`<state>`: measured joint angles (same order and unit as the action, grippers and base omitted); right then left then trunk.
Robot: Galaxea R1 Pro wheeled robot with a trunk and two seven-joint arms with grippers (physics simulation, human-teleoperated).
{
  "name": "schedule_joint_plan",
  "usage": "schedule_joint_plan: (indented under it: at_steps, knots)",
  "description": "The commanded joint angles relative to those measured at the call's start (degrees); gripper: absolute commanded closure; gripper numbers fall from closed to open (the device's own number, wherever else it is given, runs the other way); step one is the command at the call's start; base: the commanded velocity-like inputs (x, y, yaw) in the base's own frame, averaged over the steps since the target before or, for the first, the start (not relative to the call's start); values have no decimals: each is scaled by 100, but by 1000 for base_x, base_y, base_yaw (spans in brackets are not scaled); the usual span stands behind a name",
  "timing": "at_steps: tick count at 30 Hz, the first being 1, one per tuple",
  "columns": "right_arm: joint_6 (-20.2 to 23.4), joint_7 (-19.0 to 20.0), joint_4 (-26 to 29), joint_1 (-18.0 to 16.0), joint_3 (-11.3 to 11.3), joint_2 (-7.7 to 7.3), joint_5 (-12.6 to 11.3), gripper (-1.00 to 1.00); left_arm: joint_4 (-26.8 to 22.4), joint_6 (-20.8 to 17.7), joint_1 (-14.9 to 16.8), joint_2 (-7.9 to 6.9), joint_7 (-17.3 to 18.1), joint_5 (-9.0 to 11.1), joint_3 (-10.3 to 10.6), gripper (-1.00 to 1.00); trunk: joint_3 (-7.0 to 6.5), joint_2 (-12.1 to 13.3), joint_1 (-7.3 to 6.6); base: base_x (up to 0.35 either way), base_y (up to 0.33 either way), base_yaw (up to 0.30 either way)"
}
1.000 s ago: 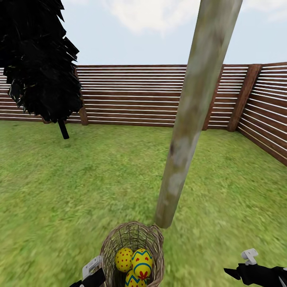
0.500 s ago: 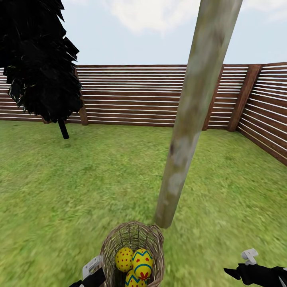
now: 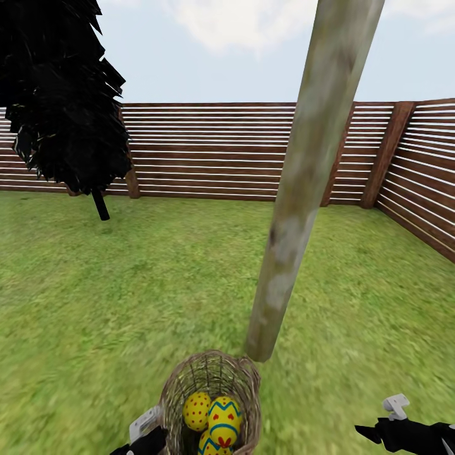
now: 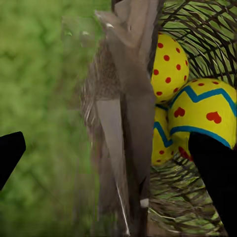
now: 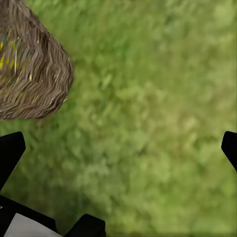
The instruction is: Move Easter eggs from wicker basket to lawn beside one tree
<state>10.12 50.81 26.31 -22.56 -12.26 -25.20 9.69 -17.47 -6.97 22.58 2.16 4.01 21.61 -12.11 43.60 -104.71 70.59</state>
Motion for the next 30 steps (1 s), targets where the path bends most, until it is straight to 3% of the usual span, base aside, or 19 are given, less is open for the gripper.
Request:
schedule_joint_plan:
  at_steps: [1,9,22,25,30]
  knots:
    - [52,43,11,-3,-48,6,42,-100,-10,-41,1,4,21,36,-36,-100,5,-2,-1,0,0,0]
    - [52,43,11,-3,-48,6,42,-100,-41,-33,1,-2,21,44,-43,-100,5,-2,-1,0,0,0]
    - [43,50,13,-3,-48,-15,71,-100,-69,-66,10,-58,74,63,-57,-100,-228,519,-286,0,0,0]
    - [-22,40,-223,-3,35,-16,354,-100,-70,-68,14,-58,81,63,-56,-100,-282,639,-352,0,0,0]
    - [-65,52,-154,-5,5,175,366,-100,-69,-68,18,-58,82,63,-56,-100,-372,840,-462,0,0,0]
